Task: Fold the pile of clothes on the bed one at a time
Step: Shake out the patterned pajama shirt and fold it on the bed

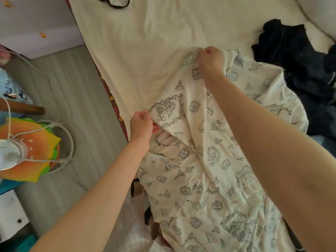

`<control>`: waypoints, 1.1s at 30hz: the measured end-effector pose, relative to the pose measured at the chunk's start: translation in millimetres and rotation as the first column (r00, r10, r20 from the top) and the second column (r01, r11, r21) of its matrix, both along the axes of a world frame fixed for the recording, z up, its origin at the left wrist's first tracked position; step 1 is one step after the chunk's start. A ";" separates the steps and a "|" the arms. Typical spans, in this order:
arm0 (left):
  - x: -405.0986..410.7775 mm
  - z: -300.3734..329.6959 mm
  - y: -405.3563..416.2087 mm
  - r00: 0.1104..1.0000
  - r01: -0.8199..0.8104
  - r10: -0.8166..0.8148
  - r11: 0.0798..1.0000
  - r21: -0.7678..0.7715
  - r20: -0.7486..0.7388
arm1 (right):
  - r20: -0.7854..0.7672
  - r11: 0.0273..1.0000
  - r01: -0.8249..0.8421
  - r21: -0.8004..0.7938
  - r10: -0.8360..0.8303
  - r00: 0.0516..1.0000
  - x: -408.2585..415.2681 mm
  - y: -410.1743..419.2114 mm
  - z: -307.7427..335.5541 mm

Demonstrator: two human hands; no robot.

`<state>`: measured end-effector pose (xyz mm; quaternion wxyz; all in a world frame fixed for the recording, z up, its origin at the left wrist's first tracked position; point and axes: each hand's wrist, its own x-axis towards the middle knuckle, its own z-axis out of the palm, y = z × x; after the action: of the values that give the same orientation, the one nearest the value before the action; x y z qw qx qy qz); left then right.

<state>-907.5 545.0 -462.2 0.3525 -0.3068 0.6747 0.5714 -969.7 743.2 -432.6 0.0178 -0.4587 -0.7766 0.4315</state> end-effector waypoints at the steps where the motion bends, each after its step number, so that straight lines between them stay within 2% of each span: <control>1: -3.3 -2.0 -0.5 0.999 0.028 -0.030 0.999 -0.028 -0.040 | -0.005 0.998 0.047 -0.046 -0.048 0.999 -0.8 3.9 -0.9; 4: -12.4 -7.2 2.5 0.994 0.056 -0.065 0.993 -0.103 -0.089 | -0.018 0.979 0.124 -0.162 -0.128 0.992 2.5 6.8 -2.6; 6: -13.4 -7.6 3.2 0.999 0.006 -0.008 0.999 -0.046 -0.034 | -0.039 0.948 0.140 -0.285 -0.158 0.987 15.5 3.5 -2.9; 8: -9.3 -6.1 -0.5 0.999 -0.036 0.034 0.998 0.044 0.040 | -0.022 0.937 0.124 -0.326 -0.139 0.990 44.4 -1.0 -5.3; 10: -0.9 -4.6 -5.8 0.997 -0.033 0.025 0.994 0.103 0.080 | 0.036 0.958 0.072 -0.278 -0.065 0.997 85.9 -3.4 -10.1; 13: 16.7 -1.4 -8.0 0.997 0.034 -0.045 0.984 0.175 0.063 | 0.176 0.977 -0.170 -0.129 0.191 0.966 147.2 -2.1 -18.4; 15: 24.5 -1.1 -5.2 0.995 0.085 -0.091 0.983 0.166 0.029 | 0.220 0.959 -0.266 -0.101 0.282 0.934 169.9 2.1 -23.9; 17: 25.8 -4.1 -2.9 0.994 0.108 -0.111 0.986 0.128 0.020 | 0.260 0.960 -0.270 -0.068 0.279 0.924 177.4 8.0 -27.2; 21: 17.7 -9.4 -2.9 0.987 0.160 -0.160 0.985 0.060 0.000 | 0.274 0.988 -0.145 0.046 0.127 0.953 179.9 27.5 -30.2; 25: 16.9 -7.3 -0.6 0.985 0.168 -0.168 0.986 0.016 -0.034 | 0.211 0.997 -0.045 0.060 0.031 0.977 198.6 28.0 -25.4; 28: 22.4 -2.1 2.7 0.994 0.109 -0.109 0.993 0.052 -0.011 | 0.205 0.983 -0.143 0.113 0.118 0.972 226.9 16.9 -16.6; 30: 29.0 2.1 5.3 0.995 0.100 -0.101 0.992 0.075 0.007 | 0.290 0.959 -0.226 0.170 0.170 0.942 253.9 10.9 -15.8; 33: 40.1 8.2 9.6 0.992 0.118 -0.121 0.990 0.079 0.037 | 0.448 0.963 -0.232 0.136 0.149 0.882 297.9 1.8 -15.0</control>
<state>-867.5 554.6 -454.0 0.4118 -0.2640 0.6618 0.5681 -671.8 745.0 -447.6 -0.1553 -0.4607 -0.8391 0.2439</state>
